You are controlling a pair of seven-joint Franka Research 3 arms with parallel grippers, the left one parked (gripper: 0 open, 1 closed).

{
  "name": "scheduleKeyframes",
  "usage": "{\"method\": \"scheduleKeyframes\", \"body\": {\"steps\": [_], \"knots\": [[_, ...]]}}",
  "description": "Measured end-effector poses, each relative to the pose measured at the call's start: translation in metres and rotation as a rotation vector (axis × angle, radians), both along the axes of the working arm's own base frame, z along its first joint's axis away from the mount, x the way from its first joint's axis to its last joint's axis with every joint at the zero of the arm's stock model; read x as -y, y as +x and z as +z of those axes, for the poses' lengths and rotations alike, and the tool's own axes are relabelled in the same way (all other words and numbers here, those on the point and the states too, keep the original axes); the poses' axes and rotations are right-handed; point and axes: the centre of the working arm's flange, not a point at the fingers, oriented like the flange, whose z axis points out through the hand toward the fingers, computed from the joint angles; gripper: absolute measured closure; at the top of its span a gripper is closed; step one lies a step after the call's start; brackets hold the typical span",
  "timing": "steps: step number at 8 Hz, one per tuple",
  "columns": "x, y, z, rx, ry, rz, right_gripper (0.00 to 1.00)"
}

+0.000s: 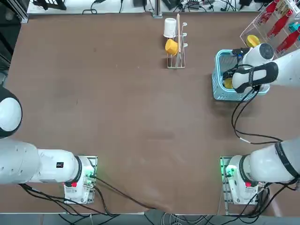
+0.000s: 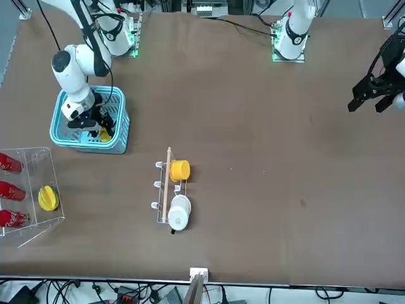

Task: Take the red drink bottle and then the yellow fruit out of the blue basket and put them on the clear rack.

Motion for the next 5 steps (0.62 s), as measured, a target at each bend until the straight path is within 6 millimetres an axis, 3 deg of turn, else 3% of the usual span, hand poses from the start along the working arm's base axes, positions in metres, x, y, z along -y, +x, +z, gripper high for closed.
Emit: {"method": "scheduleKeyframes", "body": {"steps": [5], "knots": [[0.0003,-0.0031,-0.012,-0.027,-0.001,0.0,0.0]]}}
